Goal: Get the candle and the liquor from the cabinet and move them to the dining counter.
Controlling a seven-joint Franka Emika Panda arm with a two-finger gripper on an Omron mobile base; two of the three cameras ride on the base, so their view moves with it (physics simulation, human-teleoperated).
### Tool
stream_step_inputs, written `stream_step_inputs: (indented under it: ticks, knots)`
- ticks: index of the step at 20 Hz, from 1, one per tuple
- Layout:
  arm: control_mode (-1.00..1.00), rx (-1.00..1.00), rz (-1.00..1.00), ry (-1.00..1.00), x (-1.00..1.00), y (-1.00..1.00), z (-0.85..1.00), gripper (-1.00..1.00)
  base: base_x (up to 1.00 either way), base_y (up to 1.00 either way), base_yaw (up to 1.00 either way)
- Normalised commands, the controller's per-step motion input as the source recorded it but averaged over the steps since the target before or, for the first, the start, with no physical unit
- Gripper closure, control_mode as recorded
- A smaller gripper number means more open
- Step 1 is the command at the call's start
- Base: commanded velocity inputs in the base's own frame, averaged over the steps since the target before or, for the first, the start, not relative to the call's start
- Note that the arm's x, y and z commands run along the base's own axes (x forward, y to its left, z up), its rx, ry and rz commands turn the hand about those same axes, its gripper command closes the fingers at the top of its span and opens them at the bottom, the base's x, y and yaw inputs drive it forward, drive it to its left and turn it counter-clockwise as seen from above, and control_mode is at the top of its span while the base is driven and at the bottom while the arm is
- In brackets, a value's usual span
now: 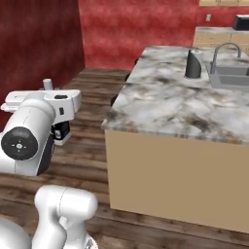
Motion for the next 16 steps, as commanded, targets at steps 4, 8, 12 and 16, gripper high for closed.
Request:
stream_step_inputs:
  ticks: [4,8,12,16]
  knots:
    - [1.0,0.0,0.0,0.0,0.0,0.0,0.0,1.0,0.29,0.43,-0.31]
    - [1.0,0.0,0.0,0.0,0.0,0.0,0.0,1.0,0.45,0.58,-0.33]
    - [1.0,0.0,0.0,0.0,0.0,0.0,0.0,1.0,0.64,0.65,-0.31]
    - [1.0,0.0,0.0,0.0,0.0,0.0,0.0,1.0,0.7,0.74,-0.31]
